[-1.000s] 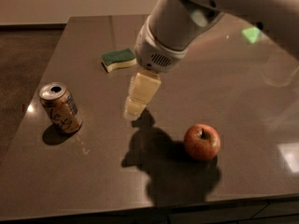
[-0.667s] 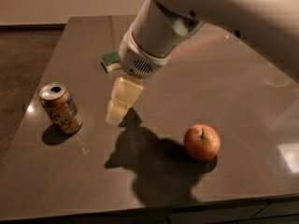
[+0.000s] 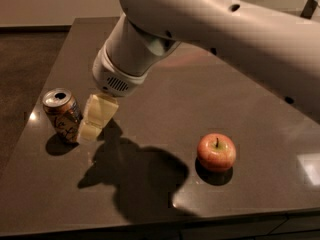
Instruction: Pick orange can
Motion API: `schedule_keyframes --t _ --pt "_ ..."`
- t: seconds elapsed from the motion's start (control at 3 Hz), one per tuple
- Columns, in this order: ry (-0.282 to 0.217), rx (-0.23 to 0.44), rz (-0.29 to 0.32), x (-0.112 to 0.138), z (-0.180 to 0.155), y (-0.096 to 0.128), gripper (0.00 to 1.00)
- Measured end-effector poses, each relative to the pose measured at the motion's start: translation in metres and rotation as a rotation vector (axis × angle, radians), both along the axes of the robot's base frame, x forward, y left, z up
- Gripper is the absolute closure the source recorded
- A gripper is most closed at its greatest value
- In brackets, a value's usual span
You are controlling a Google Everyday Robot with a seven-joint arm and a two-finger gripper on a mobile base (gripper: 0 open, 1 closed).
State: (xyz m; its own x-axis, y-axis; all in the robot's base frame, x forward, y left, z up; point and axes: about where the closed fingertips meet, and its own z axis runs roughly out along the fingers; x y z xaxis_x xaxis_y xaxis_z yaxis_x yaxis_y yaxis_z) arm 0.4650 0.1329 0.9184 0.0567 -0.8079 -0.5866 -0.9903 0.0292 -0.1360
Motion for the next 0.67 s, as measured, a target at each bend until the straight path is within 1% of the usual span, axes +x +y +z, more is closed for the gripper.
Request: schedule_keyframes --t 0.33,0.67 --pt "-0.007 0.029 0.03 -0.004 -0.002 0.031 0.0" --pt "-0.011 0.038 0.047 -0.003 -0.008 0.053 0.0"
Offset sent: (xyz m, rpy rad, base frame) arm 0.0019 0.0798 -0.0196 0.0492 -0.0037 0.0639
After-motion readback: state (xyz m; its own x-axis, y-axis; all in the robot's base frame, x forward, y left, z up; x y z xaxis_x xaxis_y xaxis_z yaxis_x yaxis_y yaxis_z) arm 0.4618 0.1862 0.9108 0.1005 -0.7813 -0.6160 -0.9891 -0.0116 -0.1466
